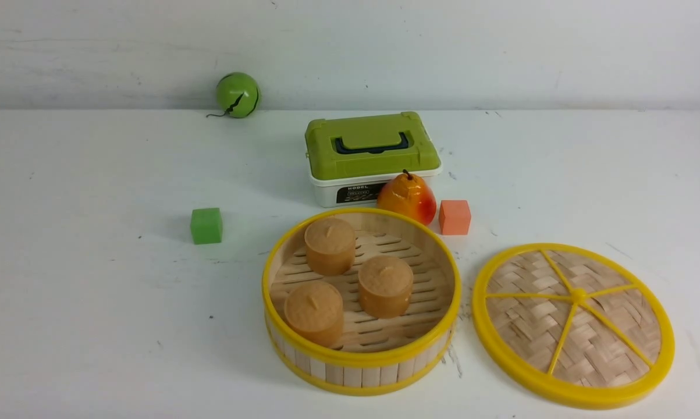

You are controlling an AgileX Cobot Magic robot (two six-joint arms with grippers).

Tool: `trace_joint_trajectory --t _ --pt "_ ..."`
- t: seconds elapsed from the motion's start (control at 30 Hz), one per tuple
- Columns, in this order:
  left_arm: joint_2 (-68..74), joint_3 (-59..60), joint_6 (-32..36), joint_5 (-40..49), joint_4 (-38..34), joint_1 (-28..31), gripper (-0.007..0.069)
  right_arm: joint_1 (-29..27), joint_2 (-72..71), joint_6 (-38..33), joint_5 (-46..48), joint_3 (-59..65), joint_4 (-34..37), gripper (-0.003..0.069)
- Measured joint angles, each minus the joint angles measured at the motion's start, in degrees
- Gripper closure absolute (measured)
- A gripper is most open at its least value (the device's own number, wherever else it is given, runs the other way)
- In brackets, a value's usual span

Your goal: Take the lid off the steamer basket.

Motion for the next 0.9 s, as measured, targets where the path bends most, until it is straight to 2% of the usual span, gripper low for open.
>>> trace_joint_trajectory --t 0.9 --pt "0.00 0.00 0.00 0.00 0.00 0.00 0.0385 0.00 0.00 0.11 0.00 0.00 0.00 0.0603"
